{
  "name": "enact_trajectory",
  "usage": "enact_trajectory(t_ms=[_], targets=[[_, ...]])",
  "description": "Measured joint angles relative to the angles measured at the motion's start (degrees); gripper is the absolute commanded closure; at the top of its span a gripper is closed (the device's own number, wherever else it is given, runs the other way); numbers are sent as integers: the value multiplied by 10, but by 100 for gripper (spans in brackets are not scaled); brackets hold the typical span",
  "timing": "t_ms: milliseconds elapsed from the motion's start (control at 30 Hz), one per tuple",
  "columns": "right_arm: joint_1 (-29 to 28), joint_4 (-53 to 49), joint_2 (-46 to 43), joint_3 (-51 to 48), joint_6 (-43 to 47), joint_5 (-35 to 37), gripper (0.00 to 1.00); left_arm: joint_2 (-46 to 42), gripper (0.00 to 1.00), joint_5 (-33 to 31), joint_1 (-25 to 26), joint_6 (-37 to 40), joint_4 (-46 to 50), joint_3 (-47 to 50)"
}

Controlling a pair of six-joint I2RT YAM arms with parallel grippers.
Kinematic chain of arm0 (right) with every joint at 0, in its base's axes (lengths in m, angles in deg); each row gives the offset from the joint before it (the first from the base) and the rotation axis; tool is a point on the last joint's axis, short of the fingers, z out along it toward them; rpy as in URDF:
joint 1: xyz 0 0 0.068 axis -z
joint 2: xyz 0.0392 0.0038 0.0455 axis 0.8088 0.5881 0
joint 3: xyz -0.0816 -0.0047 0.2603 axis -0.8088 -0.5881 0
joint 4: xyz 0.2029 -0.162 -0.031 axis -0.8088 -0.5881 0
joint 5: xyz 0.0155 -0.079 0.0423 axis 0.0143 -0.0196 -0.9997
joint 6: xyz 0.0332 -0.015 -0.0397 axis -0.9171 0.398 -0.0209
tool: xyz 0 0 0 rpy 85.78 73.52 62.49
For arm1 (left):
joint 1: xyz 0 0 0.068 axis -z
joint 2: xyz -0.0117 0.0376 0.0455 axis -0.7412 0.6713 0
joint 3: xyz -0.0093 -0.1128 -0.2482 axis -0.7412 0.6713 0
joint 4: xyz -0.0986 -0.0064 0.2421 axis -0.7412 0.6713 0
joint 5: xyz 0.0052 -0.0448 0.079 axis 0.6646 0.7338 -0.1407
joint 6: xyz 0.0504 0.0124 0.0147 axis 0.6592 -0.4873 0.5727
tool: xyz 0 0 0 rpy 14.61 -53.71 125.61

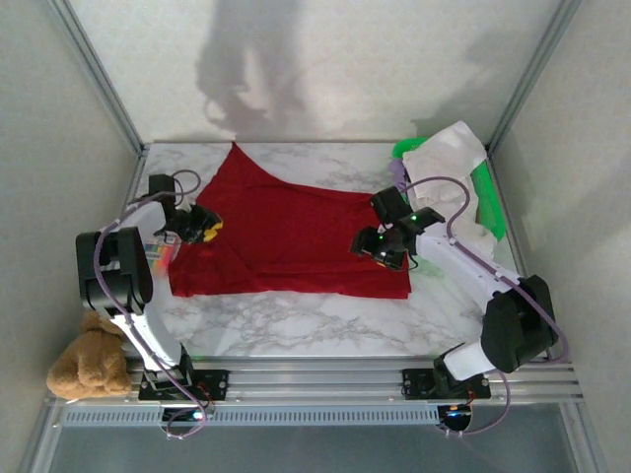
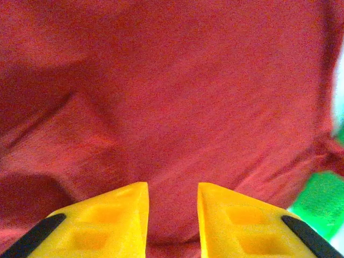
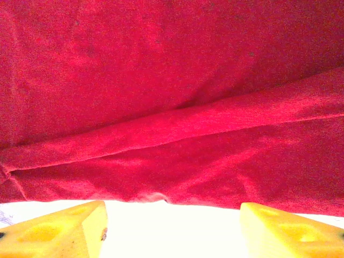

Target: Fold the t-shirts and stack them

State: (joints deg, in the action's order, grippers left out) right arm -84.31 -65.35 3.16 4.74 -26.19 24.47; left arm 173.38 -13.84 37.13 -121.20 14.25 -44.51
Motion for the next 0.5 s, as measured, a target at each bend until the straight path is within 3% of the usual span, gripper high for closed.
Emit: enact_trajectory(t_ms=[133,333,500], targets=[[0,-5,-9,0,0,4,33,-58,53,-2,0,-42,-61,-1],[0,-6,-5,1,0,4,33,-171,41,-48,0,-29,-25,-13],[0,-5,13,7,0,2,33,-247,39,-75,14,-16,2,112]])
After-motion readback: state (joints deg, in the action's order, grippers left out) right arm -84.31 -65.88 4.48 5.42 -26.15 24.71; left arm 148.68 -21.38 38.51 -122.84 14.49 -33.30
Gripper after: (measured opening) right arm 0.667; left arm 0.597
